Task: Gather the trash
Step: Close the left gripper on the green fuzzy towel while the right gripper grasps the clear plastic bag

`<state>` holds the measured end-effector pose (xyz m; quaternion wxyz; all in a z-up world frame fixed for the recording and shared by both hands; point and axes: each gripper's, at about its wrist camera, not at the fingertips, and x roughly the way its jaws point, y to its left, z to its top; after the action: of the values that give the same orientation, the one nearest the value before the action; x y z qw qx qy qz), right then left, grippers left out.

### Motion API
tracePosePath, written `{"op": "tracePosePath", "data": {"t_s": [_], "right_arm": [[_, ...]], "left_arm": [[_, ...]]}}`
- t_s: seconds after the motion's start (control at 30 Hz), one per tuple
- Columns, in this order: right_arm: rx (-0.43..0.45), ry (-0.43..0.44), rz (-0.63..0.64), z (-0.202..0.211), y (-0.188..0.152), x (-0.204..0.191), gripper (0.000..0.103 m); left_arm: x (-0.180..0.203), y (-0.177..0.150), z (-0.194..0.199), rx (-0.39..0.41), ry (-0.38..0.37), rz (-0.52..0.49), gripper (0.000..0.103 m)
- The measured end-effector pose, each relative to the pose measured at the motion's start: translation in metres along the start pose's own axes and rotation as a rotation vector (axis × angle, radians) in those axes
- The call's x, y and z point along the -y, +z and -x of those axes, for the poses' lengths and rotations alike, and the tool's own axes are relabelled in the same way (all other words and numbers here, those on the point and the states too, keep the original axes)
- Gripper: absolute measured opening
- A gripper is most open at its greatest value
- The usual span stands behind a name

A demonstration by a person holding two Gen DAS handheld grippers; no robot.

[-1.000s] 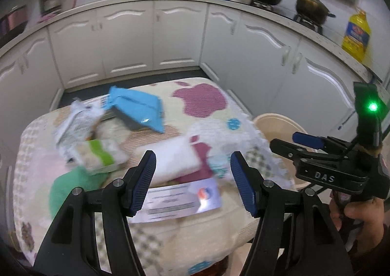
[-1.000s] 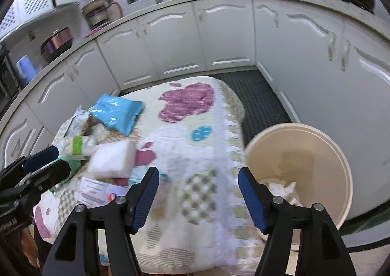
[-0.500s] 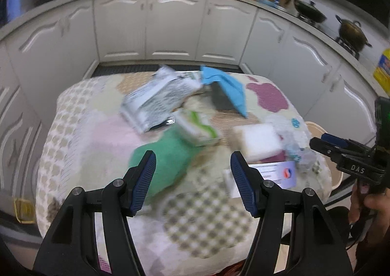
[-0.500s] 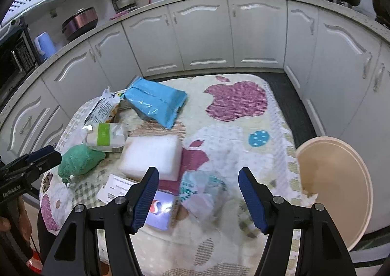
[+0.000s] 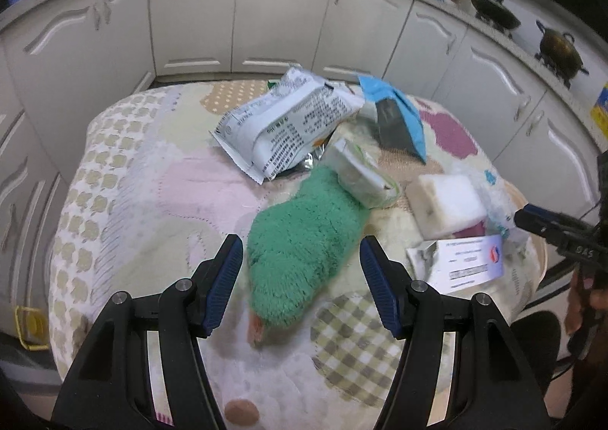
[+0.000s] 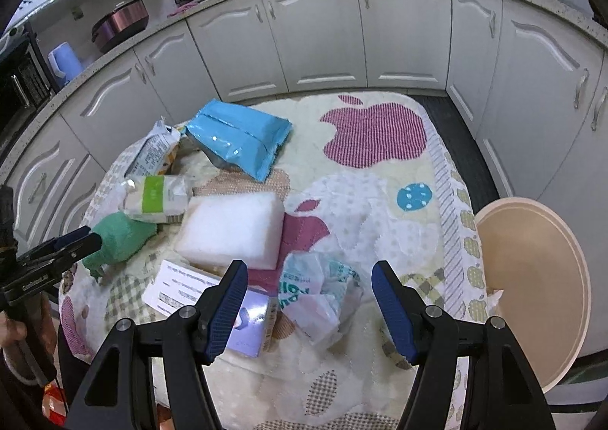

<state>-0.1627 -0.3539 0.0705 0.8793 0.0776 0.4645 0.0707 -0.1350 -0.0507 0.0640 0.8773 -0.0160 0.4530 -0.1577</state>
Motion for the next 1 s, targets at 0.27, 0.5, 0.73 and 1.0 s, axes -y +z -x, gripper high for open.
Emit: {"op": "tracePosePath", "data": {"t_s": [0.27,0.5,0.73,1.0], "right_arm": [[-0.04,0.003,-0.027,-0.013,-0.007,0.01,0.065],[-0.07,0.042,-0.032,-0.026,-0.011,0.011,0.045],[-0.028,0.062,-0.007,-0.017,-0.013,0.006,0.02],[0.059,0.069,0.043,0.016,-0.005,-0.007,0.02]], "left_arm": [[0.01,0.008,-0.033,-0.033,0.035,-0.092,0.063],[0.013,0.009,-0.04,-0.022,0.035,-0.097,0.058],[-0.003,0.003,-0.021,-0.029,-0.022,-0.014,0.044],[-0.007,-0.005,0.027,0.044,-0.031,0.028,0.042]]}}
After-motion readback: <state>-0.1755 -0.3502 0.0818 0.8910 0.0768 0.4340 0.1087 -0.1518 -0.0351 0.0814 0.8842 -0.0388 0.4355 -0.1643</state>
